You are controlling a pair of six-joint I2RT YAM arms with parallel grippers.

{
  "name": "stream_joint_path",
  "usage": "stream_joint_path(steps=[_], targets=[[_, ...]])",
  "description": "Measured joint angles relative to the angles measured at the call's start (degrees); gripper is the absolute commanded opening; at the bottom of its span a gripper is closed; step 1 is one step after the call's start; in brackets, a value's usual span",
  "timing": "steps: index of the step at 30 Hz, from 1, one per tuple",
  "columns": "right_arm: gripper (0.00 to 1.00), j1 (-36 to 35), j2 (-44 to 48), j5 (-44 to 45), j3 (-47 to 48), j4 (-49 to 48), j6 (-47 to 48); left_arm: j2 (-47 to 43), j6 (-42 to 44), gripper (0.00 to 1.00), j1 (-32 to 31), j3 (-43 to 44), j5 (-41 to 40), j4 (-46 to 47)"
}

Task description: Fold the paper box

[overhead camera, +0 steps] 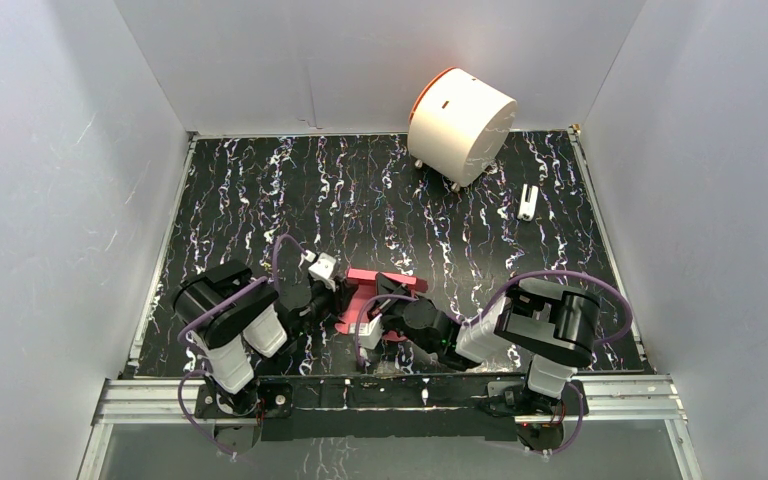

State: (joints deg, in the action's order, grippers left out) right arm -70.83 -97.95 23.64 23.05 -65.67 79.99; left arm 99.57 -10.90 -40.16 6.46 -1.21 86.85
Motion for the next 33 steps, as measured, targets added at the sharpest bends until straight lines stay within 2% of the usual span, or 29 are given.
stream_joint_path(steps=[11,19,25,29,33], targets=[[0.00,0.28,0.00,-0.85,1.60,2.19,-1.66,1.49,-0.90,0.03,-2.08,0.79,-8.79,1.42],[0.00,0.33,0.00,-1.38,2.56,2.84,-3.23,1.64,-4.09,0.01,-3.50,1.60,-15.32,1.29],[0.00,0.33,0.00,-1.95,3.28,4.04,-4.48,2.73,-8.20,0.04,-4.63,2.19,-19.93,1.31],[0.00,0.33,0.00,-2.47,3.74,4.39,-5.11,2.80,-10.34,0.00,-4.98,2.19,-22.23,1.36],[0.00,0.33,0.00,-3.10,4.63,4.57,-6.19,1.49,-13.90,0.02,-5.33,2.23,-25.81,0.22]])
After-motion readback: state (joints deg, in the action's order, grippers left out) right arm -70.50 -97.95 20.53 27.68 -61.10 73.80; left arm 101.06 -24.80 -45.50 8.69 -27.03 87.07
